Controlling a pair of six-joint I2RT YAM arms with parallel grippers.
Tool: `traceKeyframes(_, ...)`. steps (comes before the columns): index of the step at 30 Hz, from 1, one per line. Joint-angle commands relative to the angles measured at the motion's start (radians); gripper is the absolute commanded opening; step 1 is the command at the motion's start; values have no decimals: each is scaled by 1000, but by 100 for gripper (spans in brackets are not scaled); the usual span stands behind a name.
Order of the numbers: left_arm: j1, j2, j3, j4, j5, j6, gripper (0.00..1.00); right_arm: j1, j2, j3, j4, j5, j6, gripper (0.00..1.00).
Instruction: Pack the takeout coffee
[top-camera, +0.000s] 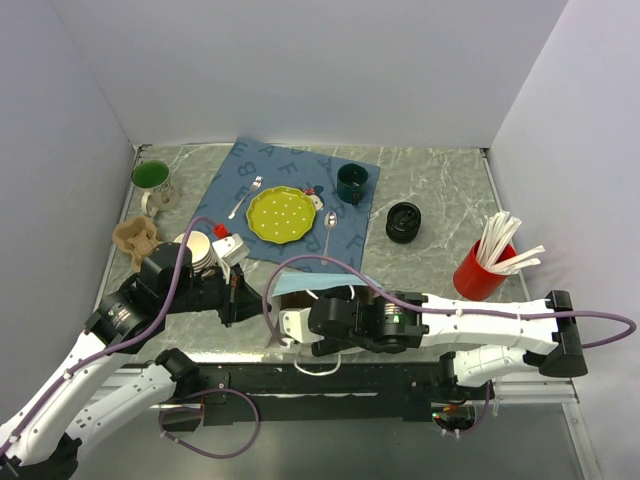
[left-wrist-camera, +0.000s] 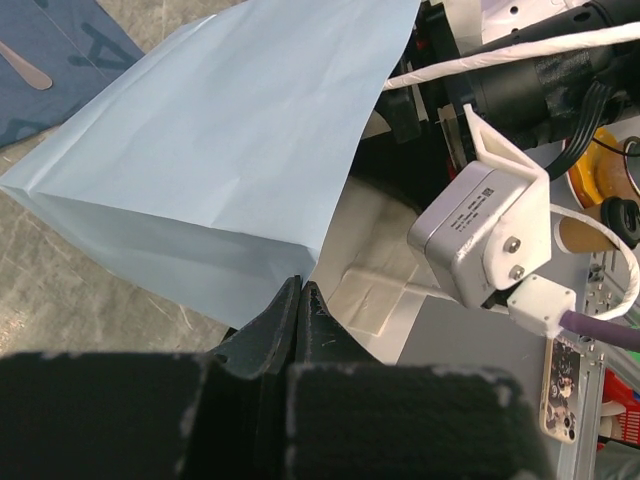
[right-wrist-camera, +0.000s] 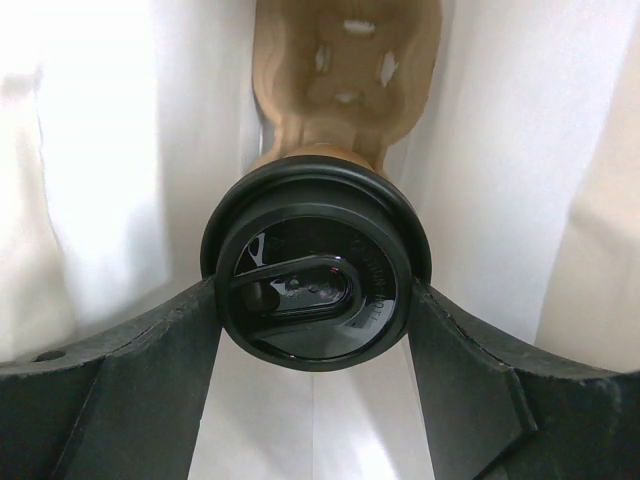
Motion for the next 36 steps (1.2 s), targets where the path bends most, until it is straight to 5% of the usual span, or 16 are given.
traceKeyframes(1,0,-8,14,24,33,9,1,-19,21,46,125,-19,-19,24)
traceKeyframes(13,0,-2,15,28,97,41,1,-114,9,-15,218,-62,-59,23)
traceKeyframes(22,0,86,113,-60,63,175,1,-117,-92,-3,62,-47,-100,24)
traceKeyframes(36,-2,24,72,72,97,239,1,-99,-91,-86,17,-47,-113,22)
